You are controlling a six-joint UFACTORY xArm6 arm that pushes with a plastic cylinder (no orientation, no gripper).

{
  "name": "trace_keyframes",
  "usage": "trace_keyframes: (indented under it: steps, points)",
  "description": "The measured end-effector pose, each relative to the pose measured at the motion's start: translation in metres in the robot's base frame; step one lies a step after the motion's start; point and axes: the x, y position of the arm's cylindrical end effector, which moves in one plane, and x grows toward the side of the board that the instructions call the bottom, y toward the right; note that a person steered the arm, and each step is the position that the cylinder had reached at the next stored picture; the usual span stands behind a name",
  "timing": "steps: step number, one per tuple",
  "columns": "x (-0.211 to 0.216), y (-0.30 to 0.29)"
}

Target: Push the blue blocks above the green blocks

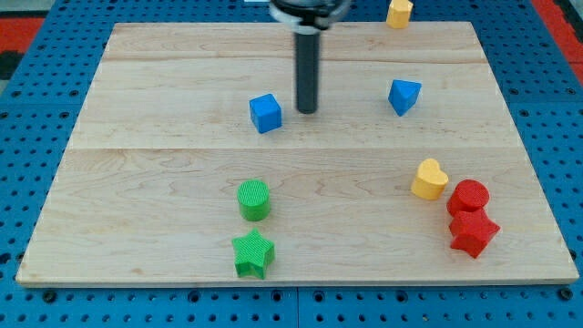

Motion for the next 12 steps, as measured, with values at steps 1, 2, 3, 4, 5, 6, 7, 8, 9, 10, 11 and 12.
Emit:
trace_keyframes:
  steps: [1, 2, 3, 4, 5, 6, 7, 8, 9, 10, 11, 12]
  points:
    - [0.014, 0.1]
    - [0.008, 0.193]
    - [-0.02, 0.213]
    - [-0.033, 0.151]
    - [-0.027, 0.093]
    - [-0.027, 0.032]
    - [-0.027, -0.042]
    - [-0.027, -0.084]
    - [-0.002, -0.001]
    - [0.064, 0.028]
    - [0.146, 0.032]
    - [0.241, 0.004]
